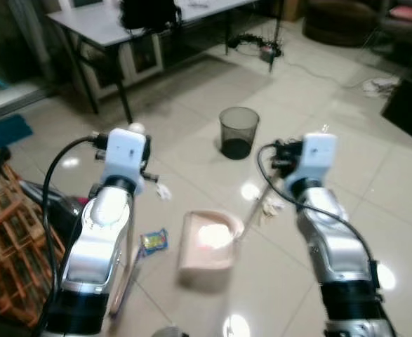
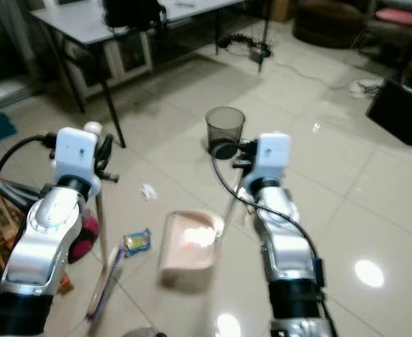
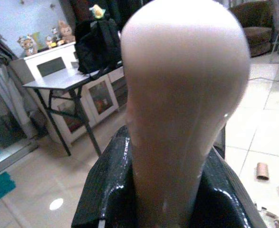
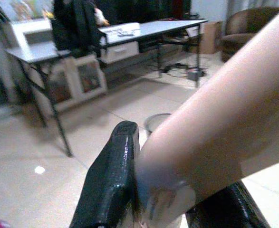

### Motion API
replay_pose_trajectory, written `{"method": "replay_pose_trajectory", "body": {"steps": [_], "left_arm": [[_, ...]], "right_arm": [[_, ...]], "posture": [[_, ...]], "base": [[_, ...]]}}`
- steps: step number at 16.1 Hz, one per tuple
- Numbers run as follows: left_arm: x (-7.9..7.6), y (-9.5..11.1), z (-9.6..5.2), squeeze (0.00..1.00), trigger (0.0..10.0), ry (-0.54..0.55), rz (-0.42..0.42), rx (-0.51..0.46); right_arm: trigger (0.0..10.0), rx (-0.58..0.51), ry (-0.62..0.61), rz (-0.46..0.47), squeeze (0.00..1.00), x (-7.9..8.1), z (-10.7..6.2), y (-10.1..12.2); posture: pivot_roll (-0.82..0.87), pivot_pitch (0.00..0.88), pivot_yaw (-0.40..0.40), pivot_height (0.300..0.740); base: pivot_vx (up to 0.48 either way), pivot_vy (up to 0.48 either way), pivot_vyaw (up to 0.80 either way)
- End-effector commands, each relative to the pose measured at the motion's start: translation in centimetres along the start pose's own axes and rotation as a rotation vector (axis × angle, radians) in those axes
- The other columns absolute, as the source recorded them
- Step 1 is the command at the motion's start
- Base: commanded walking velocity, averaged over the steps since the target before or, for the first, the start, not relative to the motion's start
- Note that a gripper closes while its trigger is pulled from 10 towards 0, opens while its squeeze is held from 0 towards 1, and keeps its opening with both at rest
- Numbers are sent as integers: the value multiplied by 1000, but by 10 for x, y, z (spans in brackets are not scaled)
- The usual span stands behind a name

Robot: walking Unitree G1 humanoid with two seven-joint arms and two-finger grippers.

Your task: Sweep floor

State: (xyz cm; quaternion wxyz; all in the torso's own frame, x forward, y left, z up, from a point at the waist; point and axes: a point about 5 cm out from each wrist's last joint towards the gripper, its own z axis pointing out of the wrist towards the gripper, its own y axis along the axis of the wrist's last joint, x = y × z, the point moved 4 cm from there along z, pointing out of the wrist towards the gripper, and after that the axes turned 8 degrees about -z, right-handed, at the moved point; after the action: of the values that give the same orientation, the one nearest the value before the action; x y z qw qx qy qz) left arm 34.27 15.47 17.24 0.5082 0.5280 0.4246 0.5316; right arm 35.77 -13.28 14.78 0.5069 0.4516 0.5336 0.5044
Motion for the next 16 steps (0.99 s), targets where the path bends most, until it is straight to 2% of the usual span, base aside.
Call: {"method": "replay_pose_trajectory", "body": {"steps": [1,2,7,11,15,16], "left_arm": [[7,8,1,0,10000,23,30,-34],[7,7,1,0,10000,30,23,-34],[4,7,1,0,10000,27,10,-36],[2,7,3,0,10000,16,9,-34],[1,8,7,0,10000,11,5,-38],[2,9,7,0,10000,12,7,-39]], "right_arm": [[10000,-70,42,-9,0,10,1,18],[10000,-68,45,-11,0,11,1,18],[10000,-71,34,-15,0,7,5,20],[10000,-71,-27,-20,0,-4,5,20],[10000,-60,-13,-21,0,-5,8,19],[10000,-58,12,-52,0,-1,8,18]], "posture": [[2,0,52,740],[1,0,49,740],[3,0,47,740],[-2,0,52,740],[2,0,48,740],[3,0,48,740]], "base": [[0,0,0],[0,0,0],[348,0,800],[353,0,0],[354,0,0],[356,0,0]]}}
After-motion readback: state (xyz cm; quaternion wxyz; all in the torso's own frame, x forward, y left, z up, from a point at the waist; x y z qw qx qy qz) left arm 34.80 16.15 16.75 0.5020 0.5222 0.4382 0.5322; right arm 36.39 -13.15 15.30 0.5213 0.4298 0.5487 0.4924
